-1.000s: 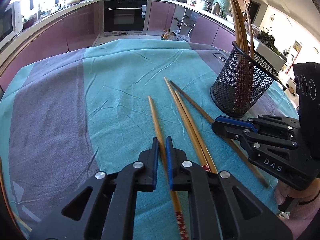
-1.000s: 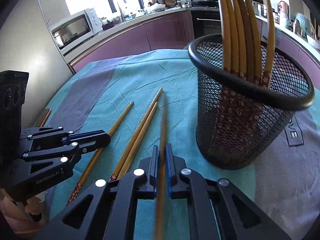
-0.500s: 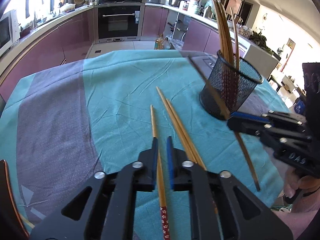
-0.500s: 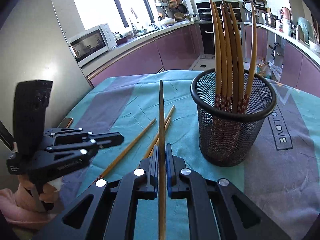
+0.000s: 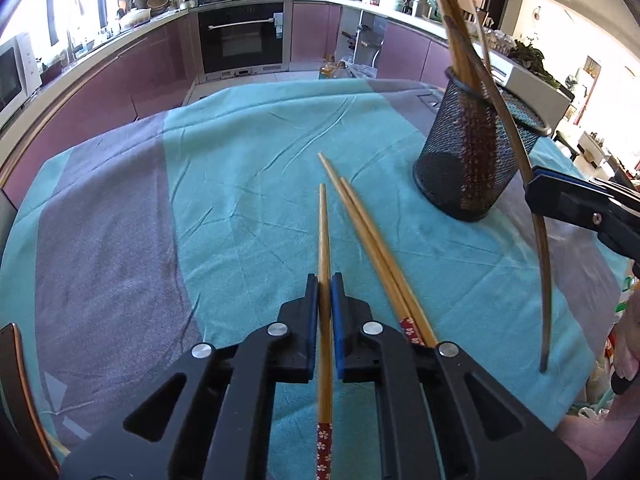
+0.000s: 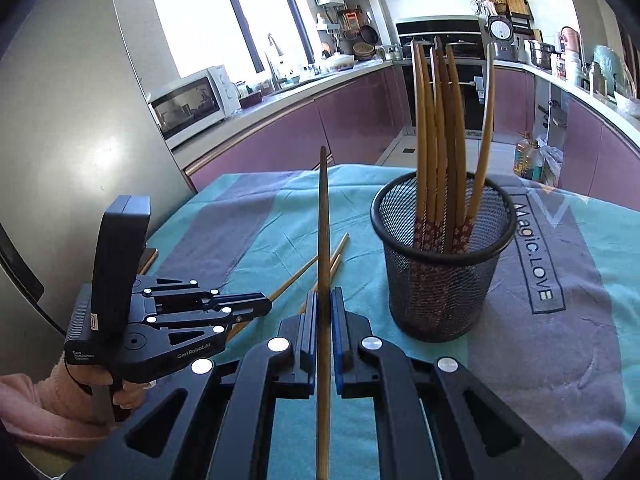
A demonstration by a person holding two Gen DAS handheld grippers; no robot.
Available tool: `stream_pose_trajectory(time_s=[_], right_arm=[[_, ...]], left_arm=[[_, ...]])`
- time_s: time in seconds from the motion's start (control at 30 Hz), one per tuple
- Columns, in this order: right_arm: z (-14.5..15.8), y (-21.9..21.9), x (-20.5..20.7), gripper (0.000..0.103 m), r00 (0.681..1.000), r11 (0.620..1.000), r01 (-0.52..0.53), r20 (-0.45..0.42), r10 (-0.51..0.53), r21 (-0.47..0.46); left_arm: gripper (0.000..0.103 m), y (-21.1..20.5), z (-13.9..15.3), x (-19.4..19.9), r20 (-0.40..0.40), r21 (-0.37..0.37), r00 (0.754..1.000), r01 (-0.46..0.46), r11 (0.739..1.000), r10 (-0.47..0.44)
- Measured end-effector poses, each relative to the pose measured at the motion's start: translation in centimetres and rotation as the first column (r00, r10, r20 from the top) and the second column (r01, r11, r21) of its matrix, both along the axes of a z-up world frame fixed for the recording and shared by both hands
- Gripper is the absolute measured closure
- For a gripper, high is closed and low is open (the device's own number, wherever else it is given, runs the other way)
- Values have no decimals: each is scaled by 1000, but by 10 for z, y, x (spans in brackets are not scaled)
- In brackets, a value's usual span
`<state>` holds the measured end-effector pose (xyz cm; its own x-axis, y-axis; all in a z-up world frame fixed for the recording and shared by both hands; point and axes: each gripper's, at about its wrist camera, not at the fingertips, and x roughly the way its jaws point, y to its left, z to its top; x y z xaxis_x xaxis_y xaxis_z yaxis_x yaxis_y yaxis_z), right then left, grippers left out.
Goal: Organize utensils
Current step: 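Raise both chopsticks upright and lower them into the mesh cup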
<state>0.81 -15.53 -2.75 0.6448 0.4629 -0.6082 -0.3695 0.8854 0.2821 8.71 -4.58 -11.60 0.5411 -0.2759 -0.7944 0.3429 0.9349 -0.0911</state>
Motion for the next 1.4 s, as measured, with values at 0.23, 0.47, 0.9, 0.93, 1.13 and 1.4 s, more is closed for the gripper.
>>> stream_pose_trajectory(time_s=[0.23,0.47,0.9,0.93,1.13,1.4], right_arm=[[20,-22,-6,97,998,998,30,55,-33,46],[41,-41,-11,97,991,995,51,119,-60,82],[85,-58,-7,97,968,995,58,239,-77,86],[89,-59,-7,97,966,995,58,248,-77,83],[108,-68,-5,97,954,994,73,287,-92,77],[115,-77,7,97,944,991,108,306,-125,72]], left_arm=[[96,7,48,-18,82,-93,995,70,993,-62],[96,15,98,-35,185,-161,980,107,981,-77],[96,21,177,-30,340,-321,940,147,936,-31],[96,17,182,-27,344,-329,938,158,931,-37],[96,-10,203,-18,382,-329,922,204,922,-68],[96,-49,211,-6,401,-301,909,250,920,-116]])
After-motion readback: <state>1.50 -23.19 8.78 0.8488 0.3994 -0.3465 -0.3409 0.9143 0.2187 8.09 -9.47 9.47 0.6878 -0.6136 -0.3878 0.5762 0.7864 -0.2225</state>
